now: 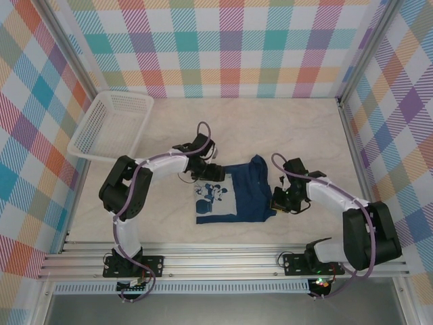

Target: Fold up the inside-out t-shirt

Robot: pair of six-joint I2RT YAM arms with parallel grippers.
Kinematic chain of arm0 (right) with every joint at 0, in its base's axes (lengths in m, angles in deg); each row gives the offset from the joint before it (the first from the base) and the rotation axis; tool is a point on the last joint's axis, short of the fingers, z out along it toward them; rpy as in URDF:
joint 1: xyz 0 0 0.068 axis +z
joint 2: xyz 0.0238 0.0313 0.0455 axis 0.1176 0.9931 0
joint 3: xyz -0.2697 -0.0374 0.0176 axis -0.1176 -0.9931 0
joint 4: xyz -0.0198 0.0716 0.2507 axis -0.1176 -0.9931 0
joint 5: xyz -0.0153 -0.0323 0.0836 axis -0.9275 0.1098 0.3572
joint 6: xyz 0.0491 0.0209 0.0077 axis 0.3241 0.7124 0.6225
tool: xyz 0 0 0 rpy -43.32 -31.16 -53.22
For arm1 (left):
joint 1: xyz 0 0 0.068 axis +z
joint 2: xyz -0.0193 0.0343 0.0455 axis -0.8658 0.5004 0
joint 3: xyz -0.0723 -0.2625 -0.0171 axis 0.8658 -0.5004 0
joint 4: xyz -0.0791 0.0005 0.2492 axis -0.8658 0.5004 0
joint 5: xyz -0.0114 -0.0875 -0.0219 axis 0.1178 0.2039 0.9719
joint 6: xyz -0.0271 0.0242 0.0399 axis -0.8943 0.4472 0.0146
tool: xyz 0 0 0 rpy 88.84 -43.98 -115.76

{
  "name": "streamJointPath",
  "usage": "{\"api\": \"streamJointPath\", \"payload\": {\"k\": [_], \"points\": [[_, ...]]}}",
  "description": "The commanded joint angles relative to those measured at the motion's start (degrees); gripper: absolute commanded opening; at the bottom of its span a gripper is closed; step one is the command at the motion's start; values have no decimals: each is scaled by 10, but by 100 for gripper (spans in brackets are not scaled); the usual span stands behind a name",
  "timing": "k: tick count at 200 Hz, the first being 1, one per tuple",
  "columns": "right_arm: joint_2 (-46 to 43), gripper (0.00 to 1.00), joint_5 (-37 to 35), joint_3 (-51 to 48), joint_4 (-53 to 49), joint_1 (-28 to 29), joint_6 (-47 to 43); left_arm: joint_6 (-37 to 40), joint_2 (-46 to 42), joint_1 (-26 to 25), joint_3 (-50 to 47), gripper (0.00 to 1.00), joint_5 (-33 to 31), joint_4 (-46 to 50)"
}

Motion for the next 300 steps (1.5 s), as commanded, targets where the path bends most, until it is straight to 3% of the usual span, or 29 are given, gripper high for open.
{"api": "streamJointPath", "payload": {"k": [1,25,50,72,103,130,151,183,197,220,266,300], "points": [[13,6,-34,32,-5,-16,-22,-18,-23,5,-52,73,-16,41],[28,0,-41,50,-3,-35,-41,-51,-64,5,-118,73,-32,47],[64,0,-45,90,2,-57,-67,-98,-134,-3,-199,73,9,25],[104,4,-57,142,3,-74,-95,-110,-213,-40,-255,74,50,9],[146,16,-85,217,-14,-87,-121,-83,-301,-78,-277,77,129,-2],[129,34,-71,228,-8,-86,-128,-54,-342,-64,-237,80,28,29],[99,43,-33,202,14,-84,-125,-49,-320,-23,-194,80,3,4],[86,43,48,169,70,-56,-115,-37,-208,9,-96,79,22,-51],[104,43,32,174,75,-50,-105,-34,-144,13,-41,77,5,-20],[152,44,-56,213,54,-50,-111,-25,-69,20,20,74,-17,36],[248,45,-24,277,58,-38,-127,-16,-55,30,8,67,25,41],[297,45,-29,305,42,-27,-136,2,-59,30,-25,56,55,41]]}}
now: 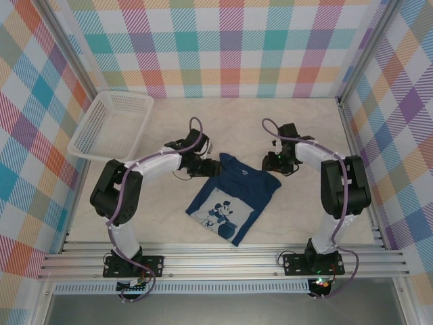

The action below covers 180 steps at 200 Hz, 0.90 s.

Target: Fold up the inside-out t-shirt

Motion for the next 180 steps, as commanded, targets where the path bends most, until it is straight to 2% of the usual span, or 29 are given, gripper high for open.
{"api": "streamJointPath", "payload": {"k": [1,28,41,70,101,137,157,180], "points": [[29,45,5,25,-11,9,-16,24,-14,6,-26,56,35,18],[55,38,2,41,-14,13,-15,28,-11,6,-45,48,63,19],[64,29,-10,48,-20,13,-16,28,-10,6,-55,42,65,17],[69,11,-56,64,-38,11,-19,24,-14,7,-73,22,67,17],[55,6,-89,68,-47,-2,-21,16,-37,6,-112,4,38,24],[28,10,-81,71,-39,-12,-25,4,-81,6,-150,0,8,20],[-22,23,-32,51,10,7,-41,-5,-100,6,-161,0,9,7],[-69,38,33,31,83,62,-49,-20,-112,6,-173,6,10,-10]]}}
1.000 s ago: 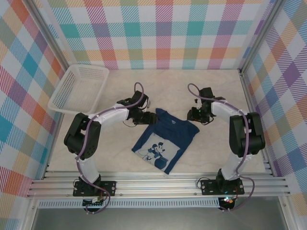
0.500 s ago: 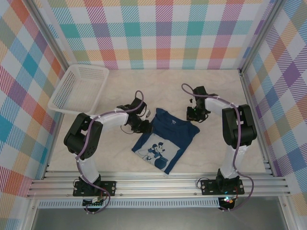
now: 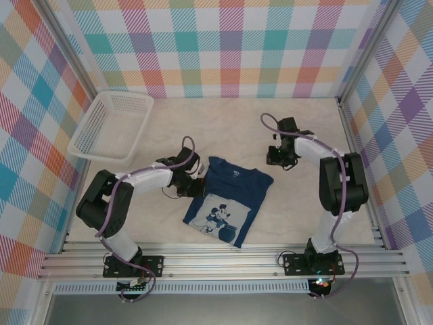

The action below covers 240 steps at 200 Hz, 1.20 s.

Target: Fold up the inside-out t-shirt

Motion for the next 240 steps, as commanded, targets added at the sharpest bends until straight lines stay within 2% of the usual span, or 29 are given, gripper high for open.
{"api": "streamJointPath", "payload": {"k": [1,28,52,85,99,131,153,190,240], "points": [[-65,38,84,-10,82,57,-20,-23,-25,6,-16,7,-12,-10],[-35,45,134,14,129,133,-2,-40,-48,6,-32,17,-20,-22],[15,48,159,46,159,177,24,-50,-77,6,-52,28,-22,-30],[83,47,146,95,146,213,34,-62,-96,6,-85,33,-4,-39],[104,43,129,111,135,217,37,-69,-100,6,-100,33,-1,-43],[126,20,102,132,128,218,34,-71,-104,6,-126,33,8,-49],[133,10,87,149,127,218,35,-73,-102,6,-145,32,18,-57],[146,3,41,185,105,212,51,-80,-104,2,-181,27,37,-73],[173,4,26,226,55,207,65,-82,-112,0,-194,13,22,-63]]}}
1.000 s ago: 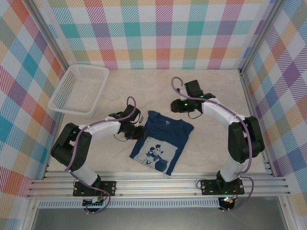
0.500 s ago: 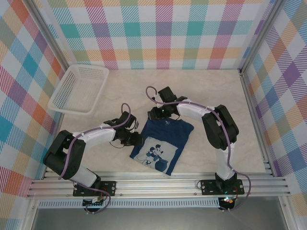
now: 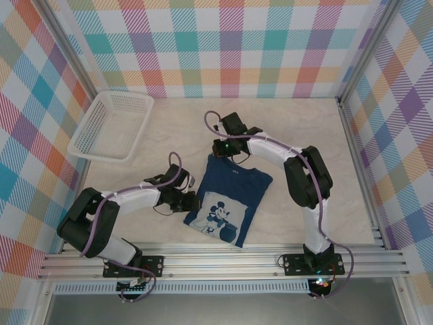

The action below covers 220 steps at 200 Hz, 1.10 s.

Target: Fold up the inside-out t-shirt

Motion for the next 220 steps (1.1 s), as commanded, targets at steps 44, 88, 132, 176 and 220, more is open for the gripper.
{"api": "streamJointPath", "payload": {"k": [44,88,132,176,220], "points": [[-1,16,-12,-11,-40,-8,-2,-19,-41,0,-20,2,-55,75],[-73,35,-11,-44,-74,-12,-39,-30,-101,0,-21,1,-73,108],[-218,43,-18,-205,-106,-14,-1,-3,-145,0,9,41,-105,162],[-311,47,52,-341,-50,-12,93,6,-127,1,50,57,-21,35],[-254,46,78,-359,0,-17,131,18,-13,0,91,58,37,-26]]}}
